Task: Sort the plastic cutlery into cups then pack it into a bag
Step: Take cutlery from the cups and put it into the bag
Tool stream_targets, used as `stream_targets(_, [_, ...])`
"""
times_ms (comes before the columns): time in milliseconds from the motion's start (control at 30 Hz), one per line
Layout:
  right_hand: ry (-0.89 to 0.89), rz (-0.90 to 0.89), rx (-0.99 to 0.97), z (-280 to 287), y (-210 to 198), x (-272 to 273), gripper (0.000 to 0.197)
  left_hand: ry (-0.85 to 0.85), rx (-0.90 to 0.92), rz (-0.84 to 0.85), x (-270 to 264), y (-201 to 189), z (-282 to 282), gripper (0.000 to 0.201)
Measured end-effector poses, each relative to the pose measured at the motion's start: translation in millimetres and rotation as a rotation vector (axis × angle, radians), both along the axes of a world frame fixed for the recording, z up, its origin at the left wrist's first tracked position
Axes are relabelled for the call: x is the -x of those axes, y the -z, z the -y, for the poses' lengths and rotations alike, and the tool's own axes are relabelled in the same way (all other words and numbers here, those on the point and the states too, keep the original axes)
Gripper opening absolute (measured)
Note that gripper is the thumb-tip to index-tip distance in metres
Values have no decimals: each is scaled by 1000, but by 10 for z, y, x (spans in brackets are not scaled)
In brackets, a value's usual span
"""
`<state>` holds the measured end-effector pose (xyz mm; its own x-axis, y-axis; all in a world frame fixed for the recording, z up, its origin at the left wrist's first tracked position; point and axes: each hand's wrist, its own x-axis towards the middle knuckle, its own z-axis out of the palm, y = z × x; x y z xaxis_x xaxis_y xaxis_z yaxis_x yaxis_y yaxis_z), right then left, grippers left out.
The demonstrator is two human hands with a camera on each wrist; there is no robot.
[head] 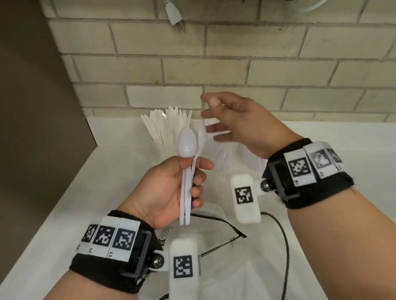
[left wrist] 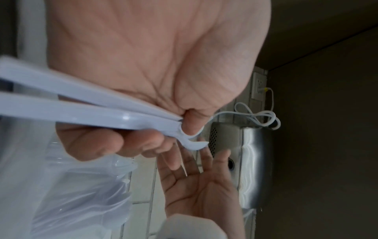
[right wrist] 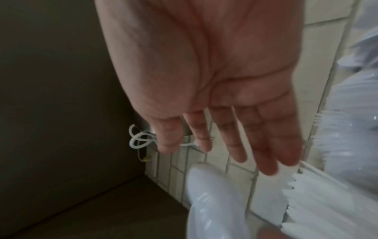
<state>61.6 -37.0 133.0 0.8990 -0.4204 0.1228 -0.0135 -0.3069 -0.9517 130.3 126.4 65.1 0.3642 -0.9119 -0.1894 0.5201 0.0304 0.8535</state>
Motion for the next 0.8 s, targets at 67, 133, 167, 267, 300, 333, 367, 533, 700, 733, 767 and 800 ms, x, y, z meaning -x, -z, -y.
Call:
stream_targets(67, [-113, -47, -64, -100, 40, 122, 37, 28, -24, 59, 66, -46, 24, 32])
stream_targets(133, [-161, -84, -62, -171, 118, 203, 37, 60, -57, 109, 146, -89, 46, 34])
stream_targets(167, [-184, -99, -47, -203, 152, 240, 35, 80, -66, 127, 186, -105, 50, 35])
stream_targets(267, [-203, -96, -75, -267, 196, 362, 33, 143, -74, 163, 265, -105, 30, 48])
stream_targets(300, [-210, -70, -116, -266, 202, 396, 34, 168, -81, 175, 278, -102, 13, 54])
stream_targets(333, [-228, -41, -148, -263, 205, 431, 34, 193, -92, 188, 286, -98, -4, 57])
stream_targets(367, [-249, -18, -176, -267, 210, 463, 33, 216, -104, 195, 291, -94, -19, 60])
stream_targets(533, [-242, -4, -92, -383, 205, 531, 30, 203, -133, 261, 377, -111, 7, 40])
stream_targets(700, [-42, 81, -83, -333, 198, 526, 34, 13, -282, 698, 416, -99, 42, 50])
stream_targets(733, [2, 113, -72, -269, 160, 546, 35, 6, -325, 899, 363, -96, 6, 53])
stream_targets(767, [64, 151, -57, -187, 108, 571, 35, 23, -381, 1060, 303, -98, -44, 64])
stream_targets(800, [144, 188, -30, -76, 56, 592, 37, 84, -452, 1184, 241, -92, -99, 82])
